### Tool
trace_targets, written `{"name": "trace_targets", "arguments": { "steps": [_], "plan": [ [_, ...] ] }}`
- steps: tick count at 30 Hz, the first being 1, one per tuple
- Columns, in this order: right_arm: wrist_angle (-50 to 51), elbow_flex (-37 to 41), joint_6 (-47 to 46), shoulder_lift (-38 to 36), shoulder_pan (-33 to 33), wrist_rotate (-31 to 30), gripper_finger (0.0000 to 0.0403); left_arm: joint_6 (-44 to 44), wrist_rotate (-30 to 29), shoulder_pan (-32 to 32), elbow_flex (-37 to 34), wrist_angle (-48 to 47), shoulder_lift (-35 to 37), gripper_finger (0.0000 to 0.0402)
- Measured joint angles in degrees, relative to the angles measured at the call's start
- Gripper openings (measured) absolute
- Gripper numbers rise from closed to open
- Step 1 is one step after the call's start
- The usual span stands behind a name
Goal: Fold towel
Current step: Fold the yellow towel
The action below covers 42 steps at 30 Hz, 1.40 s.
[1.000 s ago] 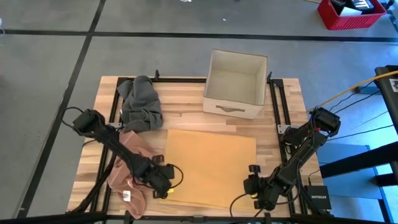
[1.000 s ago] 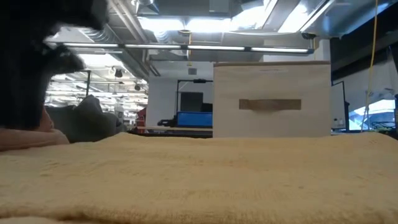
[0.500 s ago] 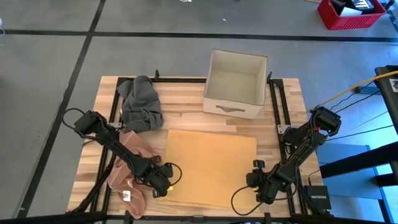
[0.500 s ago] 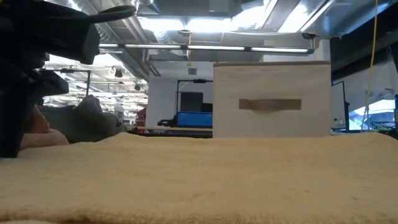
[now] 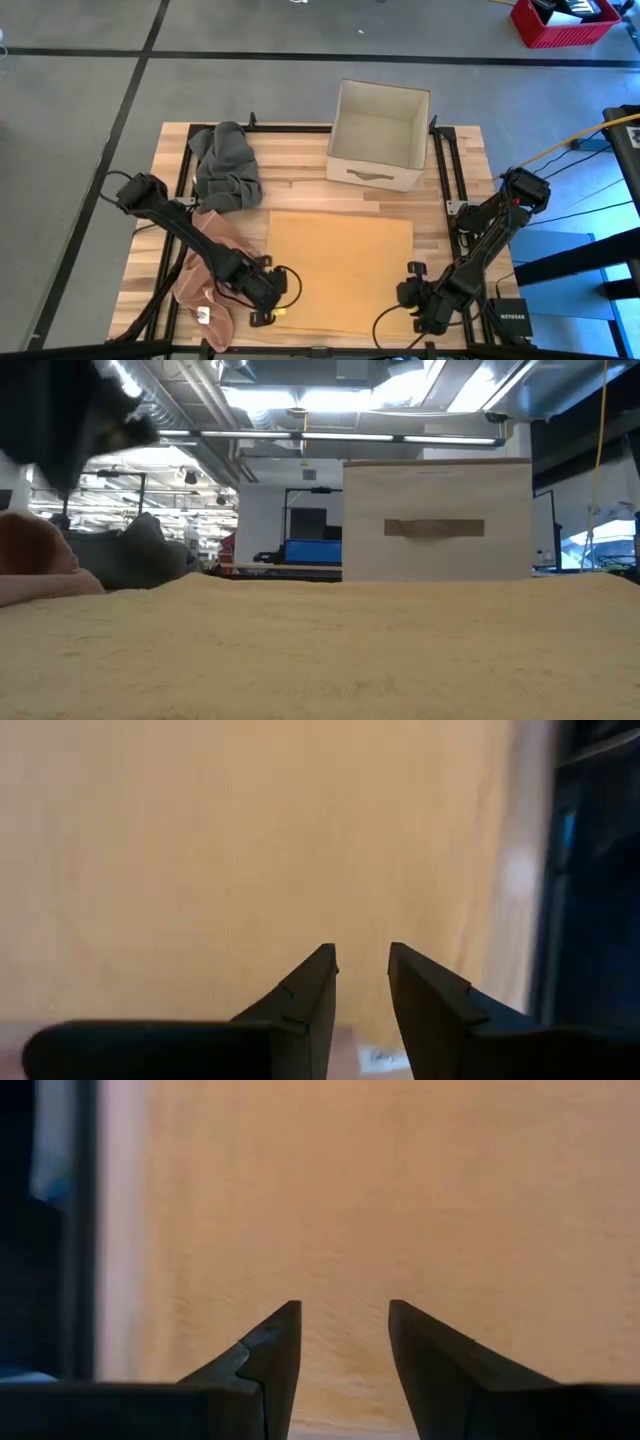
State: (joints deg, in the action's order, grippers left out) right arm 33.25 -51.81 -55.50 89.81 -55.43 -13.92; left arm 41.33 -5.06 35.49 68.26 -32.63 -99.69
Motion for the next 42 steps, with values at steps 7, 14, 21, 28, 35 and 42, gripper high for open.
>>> {"name": "trace_targets", "arguments": {
  "steps": [7, 14, 21, 28, 35, 42],
  "plan": [
    [-0.7, -0.5, 0.3, 0.1, 3.2, -0.7, 0.0155, -1.6, -4.1, -0.8, 0.7, 3.6, 0.1, 0.0089],
    [-7.4, -0.5, 1.9, 0.1, 2.9, -0.3, 0.0215, 2.6, 1.0, -0.3, 0.5, 9.7, -3.2, 0.0155],
    [-17.4, -0.5, 0.8, 0.1, 2.6, 4.5, 0.0244, 0.9, 2.6, 1.5, 4.0, 14.7, -6.8, 0.0191],
    [-22.5, -4.5, 0.4, 1.7, -2.2, -0.1, 0.0245, -3.9, -6.1, 8.5, 17.0, 3.3, -9.3, 0.0161],
    [-8.2, -15.0, 0.9, 7.1, -6.3, -10.1, 0.0245, -2.7, -10.4, 12.5, 18.4, -6.5, -13.1, 0.0142],
    [7.0, -19.0, -4.5, 10.5, -8.5, -17.2, 0.0245, -0.7, -9.3, 12.2, 18.4, -14.4, -17.5, 0.0141]
  ]
}}
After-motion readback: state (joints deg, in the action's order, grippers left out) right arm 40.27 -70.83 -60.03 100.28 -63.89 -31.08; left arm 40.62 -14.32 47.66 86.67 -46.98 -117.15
